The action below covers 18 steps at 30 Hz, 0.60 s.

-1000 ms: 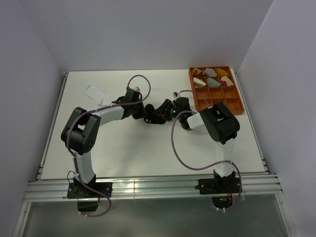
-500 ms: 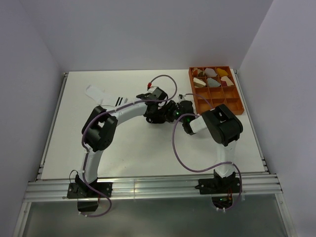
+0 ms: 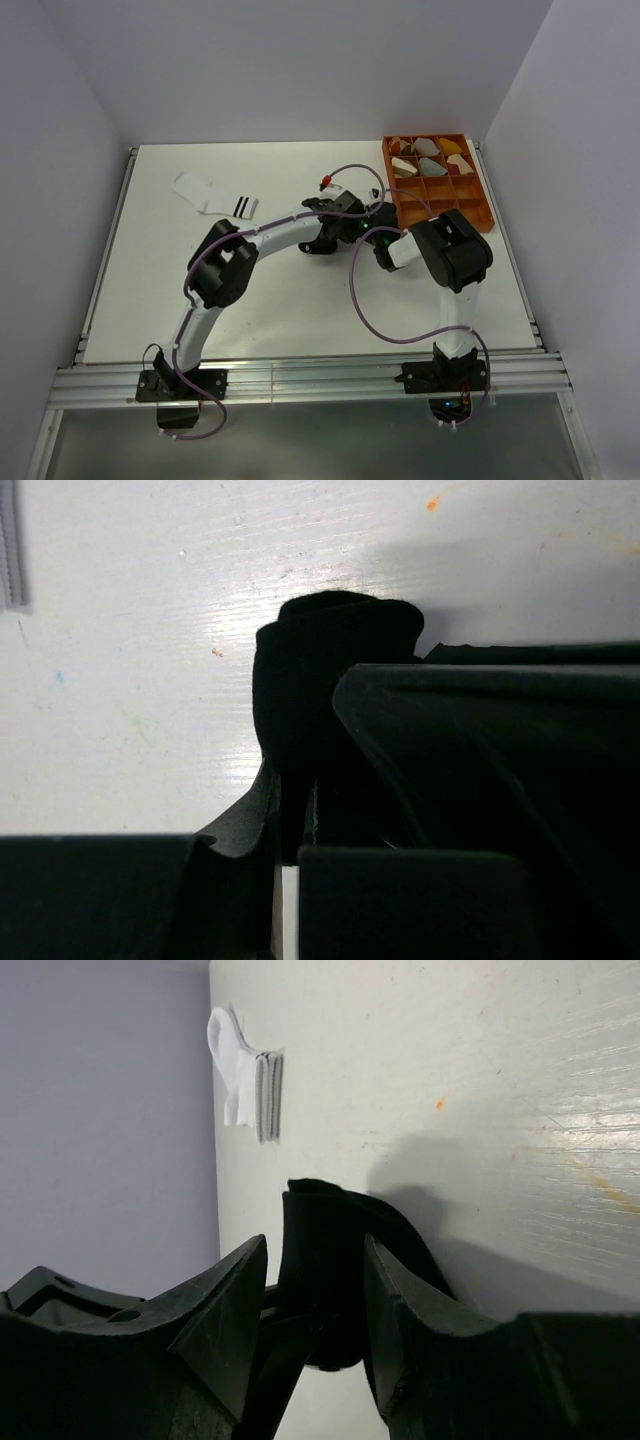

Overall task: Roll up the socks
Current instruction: Roll the sock at the center of the board.

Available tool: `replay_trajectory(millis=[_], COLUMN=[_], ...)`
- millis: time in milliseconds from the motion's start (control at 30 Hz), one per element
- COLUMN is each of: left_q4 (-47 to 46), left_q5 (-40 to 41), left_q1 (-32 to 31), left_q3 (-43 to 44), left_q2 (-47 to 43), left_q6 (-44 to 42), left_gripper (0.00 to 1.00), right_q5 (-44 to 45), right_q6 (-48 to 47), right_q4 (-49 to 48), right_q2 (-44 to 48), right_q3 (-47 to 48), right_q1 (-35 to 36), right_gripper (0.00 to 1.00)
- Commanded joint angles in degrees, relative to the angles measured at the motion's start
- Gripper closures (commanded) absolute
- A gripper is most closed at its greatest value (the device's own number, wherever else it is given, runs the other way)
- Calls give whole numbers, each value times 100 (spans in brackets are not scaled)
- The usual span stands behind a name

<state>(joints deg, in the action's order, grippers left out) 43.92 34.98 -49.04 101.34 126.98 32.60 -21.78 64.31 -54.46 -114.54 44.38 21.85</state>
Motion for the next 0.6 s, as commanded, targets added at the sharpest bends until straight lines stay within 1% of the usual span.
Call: replay_trajectory(millis=[0,333,467,533,567], left_q4=[345,170,29,-24,-67], left_q5=[-123,-246,-316,-334,-343], left_q1=[-62,-176,-194,-194,-194], left_q3=[53,17,-96,-132,-158], left_q2=[187,231,170,143,117], left_q6=[-61,-201,-236,-263,-272], left_gripper=[100,100,100,100,100], right_q5=[-28,-133,-98,-116,-116], right_q6=[90,222,170,152,134], right_q4=[-259,-250,-66,-13,-21], right_q2=[-147,-446,-490,-499,-499], right_q3=[237,510,537,510,493], right_q1=[-40,-22,4,4,-5], right_gripper=[49,49,56,64,72])
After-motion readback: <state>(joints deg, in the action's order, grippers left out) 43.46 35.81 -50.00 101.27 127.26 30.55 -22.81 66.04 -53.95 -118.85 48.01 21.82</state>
